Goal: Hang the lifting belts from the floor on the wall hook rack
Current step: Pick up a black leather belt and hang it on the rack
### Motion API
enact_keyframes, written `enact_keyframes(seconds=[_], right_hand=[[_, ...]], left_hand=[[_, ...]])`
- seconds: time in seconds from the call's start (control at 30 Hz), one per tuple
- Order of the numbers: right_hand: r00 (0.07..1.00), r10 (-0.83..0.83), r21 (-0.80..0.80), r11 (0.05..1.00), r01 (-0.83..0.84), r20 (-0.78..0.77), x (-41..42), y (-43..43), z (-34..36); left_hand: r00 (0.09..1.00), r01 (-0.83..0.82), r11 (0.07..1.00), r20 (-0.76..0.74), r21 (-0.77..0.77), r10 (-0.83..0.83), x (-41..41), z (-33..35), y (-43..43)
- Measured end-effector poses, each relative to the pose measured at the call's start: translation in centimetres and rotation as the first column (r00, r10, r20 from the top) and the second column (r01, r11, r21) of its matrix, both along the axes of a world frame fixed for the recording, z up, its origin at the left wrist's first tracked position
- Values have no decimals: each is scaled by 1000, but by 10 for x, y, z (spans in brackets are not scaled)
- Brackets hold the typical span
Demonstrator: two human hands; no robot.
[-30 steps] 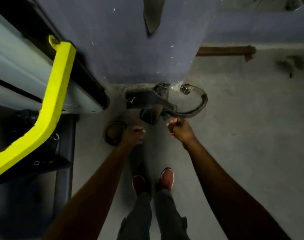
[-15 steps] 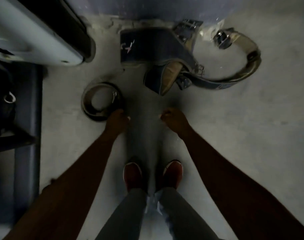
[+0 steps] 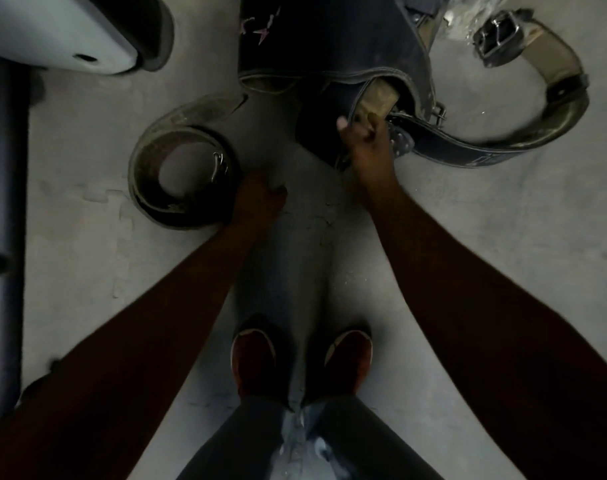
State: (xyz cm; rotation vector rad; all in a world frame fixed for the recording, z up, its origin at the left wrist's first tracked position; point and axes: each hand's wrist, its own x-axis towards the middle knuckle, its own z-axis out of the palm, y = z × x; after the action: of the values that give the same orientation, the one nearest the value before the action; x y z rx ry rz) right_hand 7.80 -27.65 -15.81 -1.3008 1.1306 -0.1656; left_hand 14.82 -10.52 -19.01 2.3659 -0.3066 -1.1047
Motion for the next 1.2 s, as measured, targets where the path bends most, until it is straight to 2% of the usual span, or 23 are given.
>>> enact_keyframes(seconds=[0.1, 0.17, 0.23, 0.3, 0.33, 0.37, 0.4, 0.43, 0.47, 0.5, 0.53, 0.57, 0.63, 0.67, 0.73, 0.8, 0.83, 0.9, 0.97, 1.0, 1.07, 1.13, 1.2], right_hand=[[999, 13, -30, 999, -14, -48, 18, -18, 7], [970, 201, -3, 979, -203, -136, 15, -26, 11], [869, 438, 111, 899, -424, -230, 4, -29, 21], [773, 589, 299, 801, -519, -236, -13, -31, 28], [760, 616, 387, 765, -515, -208, -21, -32, 27], [775, 611, 467, 739, -484, -163, -28, -30, 26], [821, 556, 510, 746, -427, -127, -32, -28, 25], [896, 432, 521, 789, -324, -97, -33, -26, 23], [972, 227, 519, 838, -167, -53, -33, -26, 19], [1000, -25, 506, 862, 26, -9, -31, -26, 16], [970, -242, 486, 850, 204, 15, -28, -27, 16], [929, -371, 447, 833, 326, 14, -25, -28, 18], [882, -472, 387, 814, 434, 2, -19, -31, 22], [862, -507, 375, 796, 474, -13, -18, -32, 25], [824, -565, 372, 755, 539, -47, -16, -39, 28], [817, -575, 368, 750, 549, -45, -17, -45, 37], [811, -584, 356, 751, 556, -32, -18, -48, 39], [779, -624, 364, 739, 566, 56, -23, -50, 46], [757, -637, 379, 743, 552, 145, -35, -51, 58], [775, -606, 390, 768, 509, 182, -42, -52, 66], [851, -486, 408, 831, 380, 198, -54, -54, 89], [892, -383, 435, 864, 254, 239, -65, -56, 126], [915, -269, 427, 896, 122, 302, -73, -66, 169]], left_hand=[[997, -79, 983, -19, -163, 77, 11, 15, -39], [989, -130, 966, 34, -224, 141, 19, 27, -62], [969, -154, 951, 149, -269, 199, 30, 39, -79], [930, -57, 933, 322, -356, 180, 40, 45, -88], [886, 64, 938, 452, -341, 104, 44, 34, -90], [837, 201, 945, 547, -259, -28, 47, 28, -89], [782, 327, 929, 601, -174, -163, 53, 17, -88], [760, 422, 898, 587, -120, -279, 57, 14, -84], [726, 511, 856, 572, -78, -381, 62, 13, -81], [695, 585, 810, 539, -37, -477, 65, 14, -78], [651, 661, 750, 504, -10, -567, 66, 17, -75], [615, 720, 694, 469, -6, -634, 65, 21, -71], [566, 785, 619, 424, -16, -707, 53, 22, -70], [535, 809, 587, 360, 42, -764, 42, 26, -69], [583, 781, 615, 227, 107, -780, 25, 26, -65], [690, 705, 708, 189, 41, -699, 16, 25, -60], [784, 606, 795, 179, -18, -594, 14, 28, -58], [909, 360, 930, 252, -79, -331, 13, 43, -60], [926, 166, 961, 371, -221, -74, 15, 69, -64], [921, 132, 946, 390, -296, -7, 18, 85, -70], [918, 190, 922, 393, -337, -46, 28, 120, -85], [896, 345, 902, 377, -259, -234, 40, 169, -111], [862, 487, 815, 324, -312, -391, 49, 221, -136]])
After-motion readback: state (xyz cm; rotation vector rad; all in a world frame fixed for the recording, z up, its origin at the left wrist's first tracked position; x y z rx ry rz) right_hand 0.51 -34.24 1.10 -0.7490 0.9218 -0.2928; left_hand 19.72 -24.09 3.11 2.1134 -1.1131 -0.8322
